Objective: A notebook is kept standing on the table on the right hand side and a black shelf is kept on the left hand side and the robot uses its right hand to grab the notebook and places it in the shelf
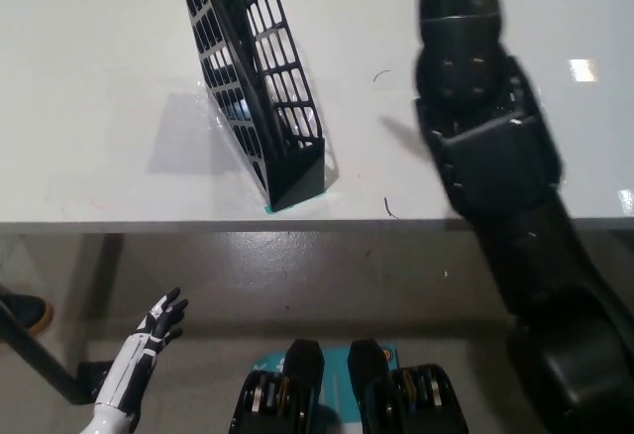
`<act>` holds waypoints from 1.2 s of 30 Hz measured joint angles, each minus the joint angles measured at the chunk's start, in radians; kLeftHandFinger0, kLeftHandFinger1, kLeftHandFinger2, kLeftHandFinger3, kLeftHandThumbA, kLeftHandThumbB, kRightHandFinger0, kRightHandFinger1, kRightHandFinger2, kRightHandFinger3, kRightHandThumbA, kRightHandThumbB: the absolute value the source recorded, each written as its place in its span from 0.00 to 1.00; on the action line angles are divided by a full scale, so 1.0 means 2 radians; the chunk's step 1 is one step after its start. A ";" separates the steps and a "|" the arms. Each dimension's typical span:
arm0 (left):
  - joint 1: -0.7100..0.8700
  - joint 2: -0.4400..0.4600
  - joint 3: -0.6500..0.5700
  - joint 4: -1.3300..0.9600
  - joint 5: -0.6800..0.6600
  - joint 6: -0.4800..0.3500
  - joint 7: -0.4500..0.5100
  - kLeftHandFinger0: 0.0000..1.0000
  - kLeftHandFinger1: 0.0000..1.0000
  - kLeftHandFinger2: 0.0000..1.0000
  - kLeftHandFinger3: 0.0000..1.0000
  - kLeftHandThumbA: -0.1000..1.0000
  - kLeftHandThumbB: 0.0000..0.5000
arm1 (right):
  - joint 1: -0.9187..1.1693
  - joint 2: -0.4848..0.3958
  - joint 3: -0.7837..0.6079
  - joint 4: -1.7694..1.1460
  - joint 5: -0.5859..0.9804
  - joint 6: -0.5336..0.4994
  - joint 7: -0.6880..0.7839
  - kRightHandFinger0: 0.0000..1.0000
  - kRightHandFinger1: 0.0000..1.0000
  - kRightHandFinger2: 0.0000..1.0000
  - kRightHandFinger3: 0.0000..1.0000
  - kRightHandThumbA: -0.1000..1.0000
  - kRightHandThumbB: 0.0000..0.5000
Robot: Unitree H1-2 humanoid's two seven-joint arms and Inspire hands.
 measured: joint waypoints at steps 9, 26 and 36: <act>0.000 0.000 0.000 0.000 0.000 0.001 0.000 1.00 1.00 1.00 1.00 1.00 0.39 | 0.106 -0.030 -0.003 -0.161 0.004 0.032 0.020 1.00 1.00 1.00 1.00 1.00 0.83; -0.002 0.000 0.000 -0.001 0.000 -0.001 0.000 1.00 1.00 1.00 1.00 1.00 0.37 | 0.455 -0.056 0.033 -0.407 0.025 0.015 0.073 1.00 1.00 1.00 1.00 1.00 0.65; -0.006 0.001 0.001 -0.002 0.000 -0.003 0.000 1.00 1.00 1.00 1.00 1.00 0.37 | 0.493 -0.053 0.019 -0.233 0.082 -0.032 0.097 1.00 1.00 1.00 1.00 1.00 0.49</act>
